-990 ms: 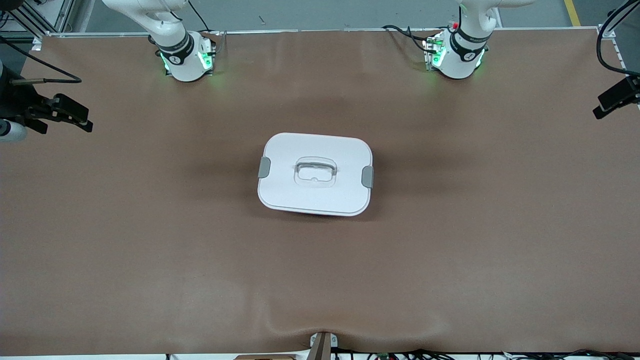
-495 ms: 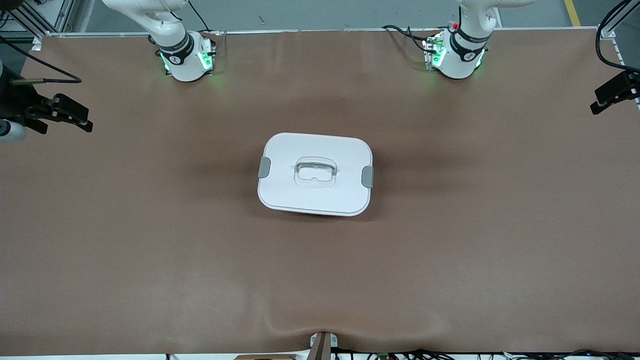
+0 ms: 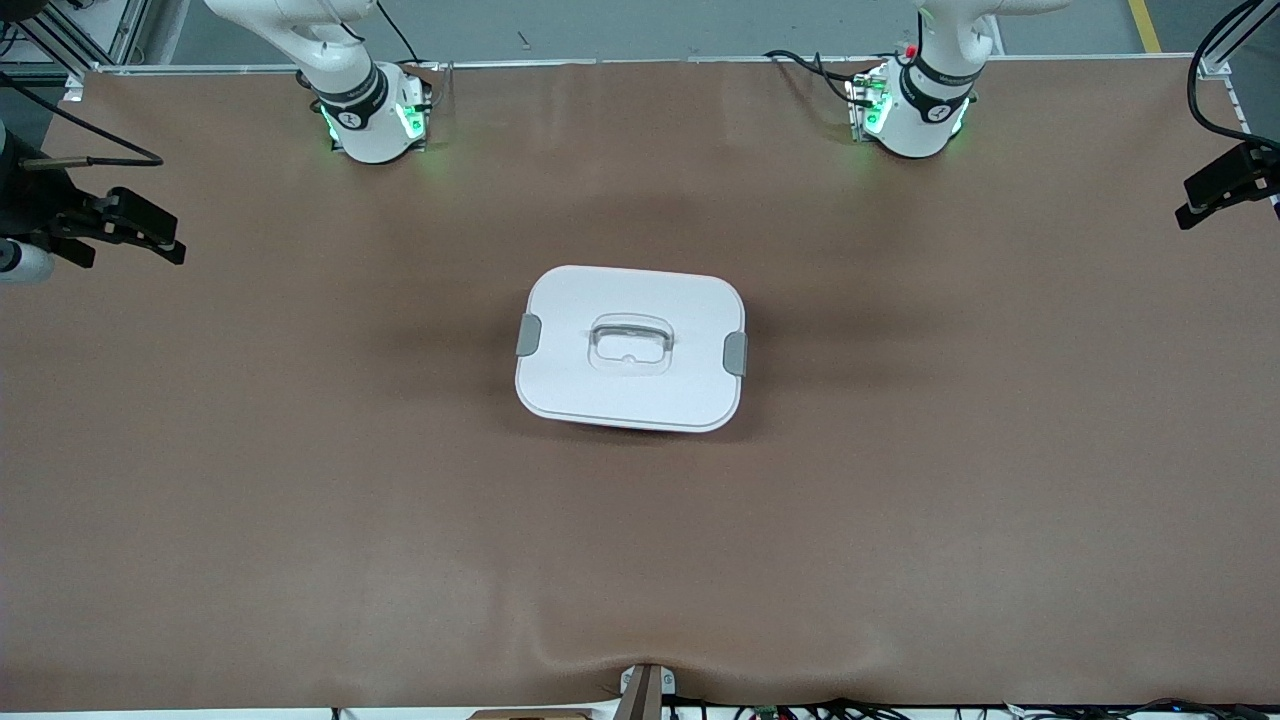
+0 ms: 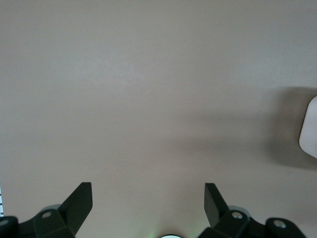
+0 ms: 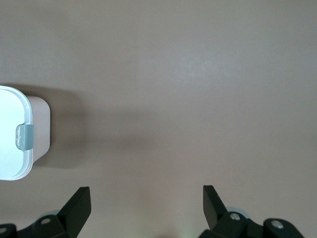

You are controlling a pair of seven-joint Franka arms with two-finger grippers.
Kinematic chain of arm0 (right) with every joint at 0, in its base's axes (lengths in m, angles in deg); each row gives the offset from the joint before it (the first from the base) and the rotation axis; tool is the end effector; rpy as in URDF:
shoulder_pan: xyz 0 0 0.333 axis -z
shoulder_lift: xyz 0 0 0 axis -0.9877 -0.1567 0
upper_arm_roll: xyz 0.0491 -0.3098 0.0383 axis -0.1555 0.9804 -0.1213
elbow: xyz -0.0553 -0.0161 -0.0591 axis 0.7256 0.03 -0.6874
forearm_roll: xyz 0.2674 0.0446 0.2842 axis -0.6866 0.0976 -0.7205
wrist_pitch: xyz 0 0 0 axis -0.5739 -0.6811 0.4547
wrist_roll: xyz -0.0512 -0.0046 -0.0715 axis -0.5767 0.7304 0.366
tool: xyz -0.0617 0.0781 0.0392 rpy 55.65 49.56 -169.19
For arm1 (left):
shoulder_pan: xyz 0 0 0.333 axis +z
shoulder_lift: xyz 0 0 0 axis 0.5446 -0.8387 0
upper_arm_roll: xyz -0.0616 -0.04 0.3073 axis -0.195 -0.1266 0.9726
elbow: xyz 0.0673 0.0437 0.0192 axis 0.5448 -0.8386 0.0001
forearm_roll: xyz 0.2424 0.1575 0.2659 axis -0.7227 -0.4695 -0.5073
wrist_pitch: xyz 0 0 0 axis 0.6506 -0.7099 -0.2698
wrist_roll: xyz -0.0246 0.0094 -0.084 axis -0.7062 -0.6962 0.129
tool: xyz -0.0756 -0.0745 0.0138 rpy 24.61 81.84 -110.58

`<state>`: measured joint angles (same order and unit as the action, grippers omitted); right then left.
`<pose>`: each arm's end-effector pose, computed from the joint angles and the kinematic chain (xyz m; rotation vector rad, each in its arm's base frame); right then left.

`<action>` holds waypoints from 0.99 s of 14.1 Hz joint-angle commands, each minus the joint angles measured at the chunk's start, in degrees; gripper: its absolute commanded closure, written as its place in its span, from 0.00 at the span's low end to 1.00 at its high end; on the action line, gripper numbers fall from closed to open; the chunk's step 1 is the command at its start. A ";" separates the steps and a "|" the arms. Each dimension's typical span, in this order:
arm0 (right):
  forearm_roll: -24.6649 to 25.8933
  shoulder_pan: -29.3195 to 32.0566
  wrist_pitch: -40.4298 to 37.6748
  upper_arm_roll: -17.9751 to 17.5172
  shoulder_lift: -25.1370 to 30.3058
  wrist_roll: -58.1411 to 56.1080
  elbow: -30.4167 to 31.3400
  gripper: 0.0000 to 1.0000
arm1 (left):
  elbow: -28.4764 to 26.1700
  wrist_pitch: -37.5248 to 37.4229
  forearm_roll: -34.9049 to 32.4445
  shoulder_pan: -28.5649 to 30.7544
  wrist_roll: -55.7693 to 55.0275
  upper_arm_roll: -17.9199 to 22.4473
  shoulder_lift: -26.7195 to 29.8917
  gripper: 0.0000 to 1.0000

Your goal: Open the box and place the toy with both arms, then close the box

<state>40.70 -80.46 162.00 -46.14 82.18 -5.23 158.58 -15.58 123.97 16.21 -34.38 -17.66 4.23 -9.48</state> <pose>0.5480 0.0183 0.6442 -3.1276 -0.0328 0.0697 0.5219 0.0318 0.6651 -3.1111 -0.0407 0.0048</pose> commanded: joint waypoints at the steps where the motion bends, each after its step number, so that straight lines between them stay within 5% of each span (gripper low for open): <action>1: 0.58 -0.35 -0.86 0.03 -0.64 0.76 -1.40 0.00 | -0.32 0.25 0.72 0.06 1.10 -0.03 0.25 0.00; 14: 0.49 -0.35 -0.95 0.03 -0.64 0.84 -1.49 0.00 | -0.32 0.42 1.68 -0.29 -3.56 -3.10 -0.10 0.00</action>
<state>40.70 -80.46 161.97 -46.15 82.18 -5.23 158.57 -15.69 123.98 16.33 -34.74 -21.19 0.95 -9.70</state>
